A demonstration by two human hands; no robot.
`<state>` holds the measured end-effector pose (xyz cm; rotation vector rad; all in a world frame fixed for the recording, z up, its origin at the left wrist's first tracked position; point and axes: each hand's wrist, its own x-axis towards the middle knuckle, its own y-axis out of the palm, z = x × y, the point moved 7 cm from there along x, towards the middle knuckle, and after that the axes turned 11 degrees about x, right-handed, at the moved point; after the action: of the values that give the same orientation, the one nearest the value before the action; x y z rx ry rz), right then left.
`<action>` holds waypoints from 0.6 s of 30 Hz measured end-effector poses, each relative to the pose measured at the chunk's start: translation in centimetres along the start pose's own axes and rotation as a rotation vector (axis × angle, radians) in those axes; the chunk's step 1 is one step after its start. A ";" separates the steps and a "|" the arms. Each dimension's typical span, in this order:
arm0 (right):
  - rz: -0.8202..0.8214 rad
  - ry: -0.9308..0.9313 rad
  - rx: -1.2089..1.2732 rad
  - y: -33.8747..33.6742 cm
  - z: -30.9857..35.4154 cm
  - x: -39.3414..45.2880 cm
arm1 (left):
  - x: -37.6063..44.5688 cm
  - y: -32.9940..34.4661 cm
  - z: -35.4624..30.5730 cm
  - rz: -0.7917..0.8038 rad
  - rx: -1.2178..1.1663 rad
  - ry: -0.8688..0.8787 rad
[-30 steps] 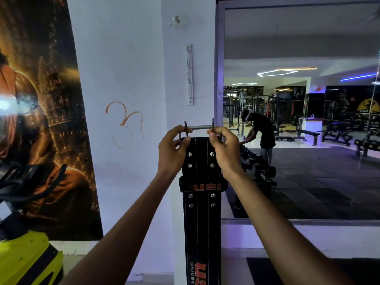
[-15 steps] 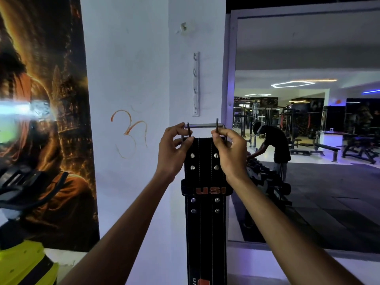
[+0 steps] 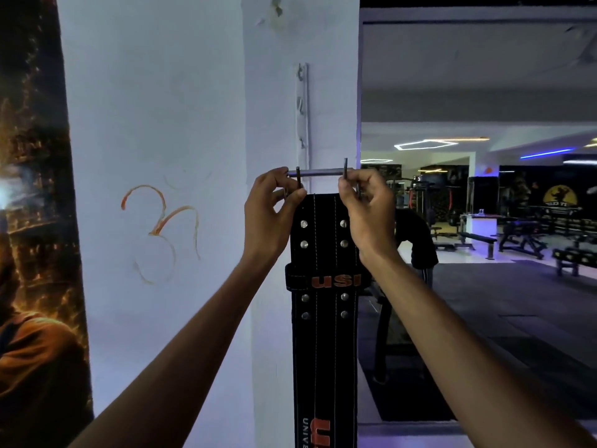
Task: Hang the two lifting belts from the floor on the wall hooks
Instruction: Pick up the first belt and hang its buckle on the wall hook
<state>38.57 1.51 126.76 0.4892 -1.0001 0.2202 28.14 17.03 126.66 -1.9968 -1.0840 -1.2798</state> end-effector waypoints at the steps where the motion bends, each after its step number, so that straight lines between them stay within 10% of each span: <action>1: -0.001 0.003 0.007 0.3 -0.9 0.6 | 0.5 0.5 0.9 -0.006 -0.004 -0.016; 18: 0.006 0.036 0.046 4.4 -11.4 8.1 | 8.5 4.7 10.8 -0.048 0.052 -0.136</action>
<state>49.70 10.54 129.82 0.5222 -0.9629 0.2575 39.30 25.74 129.90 -2.0545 -1.2235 -1.1407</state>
